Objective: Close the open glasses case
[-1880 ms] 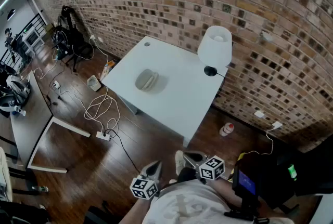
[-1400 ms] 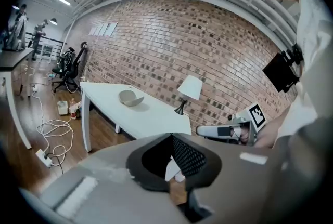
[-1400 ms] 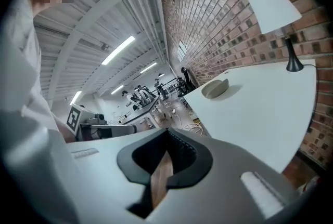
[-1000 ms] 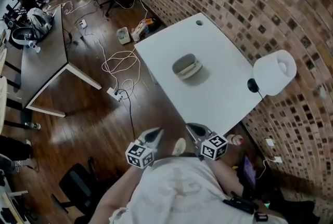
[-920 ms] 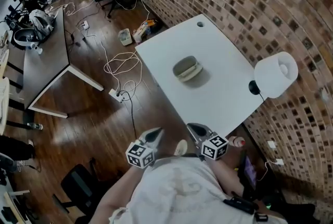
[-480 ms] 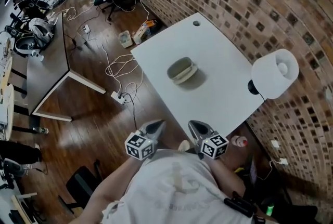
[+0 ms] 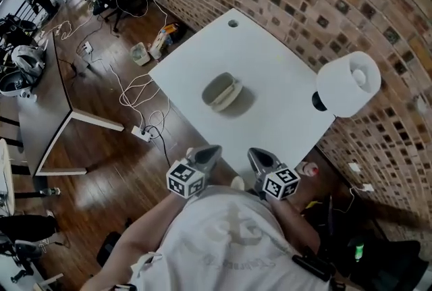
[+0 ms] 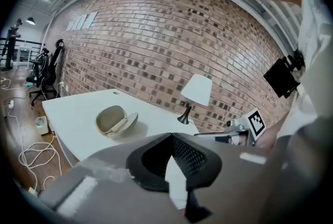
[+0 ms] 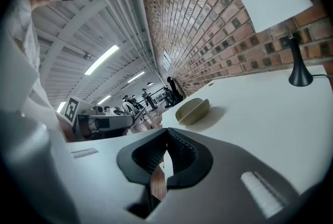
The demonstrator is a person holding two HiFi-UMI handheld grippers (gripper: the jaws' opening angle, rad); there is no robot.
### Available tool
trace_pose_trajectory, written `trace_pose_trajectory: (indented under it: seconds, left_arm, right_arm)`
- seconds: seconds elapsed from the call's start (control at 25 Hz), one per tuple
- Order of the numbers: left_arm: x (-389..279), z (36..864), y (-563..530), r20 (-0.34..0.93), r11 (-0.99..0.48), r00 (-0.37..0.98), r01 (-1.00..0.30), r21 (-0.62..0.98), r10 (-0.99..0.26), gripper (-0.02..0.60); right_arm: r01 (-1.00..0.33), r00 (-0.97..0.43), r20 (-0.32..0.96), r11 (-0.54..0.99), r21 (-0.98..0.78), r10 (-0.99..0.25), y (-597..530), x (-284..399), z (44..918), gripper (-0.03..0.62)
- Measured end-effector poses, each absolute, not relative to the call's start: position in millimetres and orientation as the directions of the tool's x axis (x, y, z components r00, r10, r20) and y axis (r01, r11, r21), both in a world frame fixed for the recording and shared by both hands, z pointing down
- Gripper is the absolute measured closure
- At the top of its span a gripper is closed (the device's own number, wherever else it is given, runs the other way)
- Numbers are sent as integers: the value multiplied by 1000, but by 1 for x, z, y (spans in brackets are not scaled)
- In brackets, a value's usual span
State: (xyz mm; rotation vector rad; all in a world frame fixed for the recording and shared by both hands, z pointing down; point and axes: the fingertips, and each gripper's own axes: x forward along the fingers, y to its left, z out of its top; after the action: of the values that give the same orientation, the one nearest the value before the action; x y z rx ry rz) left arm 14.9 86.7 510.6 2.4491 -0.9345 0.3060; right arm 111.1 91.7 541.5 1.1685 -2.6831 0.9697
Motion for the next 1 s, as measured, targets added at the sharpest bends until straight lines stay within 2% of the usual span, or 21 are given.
trace_pose_trajectory:
  seconds: [0.28,0.72,1.0]
  left_arm:
    - [-16,518,41,356,-689,796,-604,401,-490,577]
    - [-115,509,-23,320,-733,845,-532,424,-428,577]
    - [-168,513,-45,303,-735,854,-518,437,-422,577]
  right_arm:
    - [-744,-629,334,422,-518,-702,64,85,541,586]
    - [-808,-523,341,329,-488,-781,13,-4,526,586]
    - [-850,-441,385,240,-469,-811,3,-24,534,586]
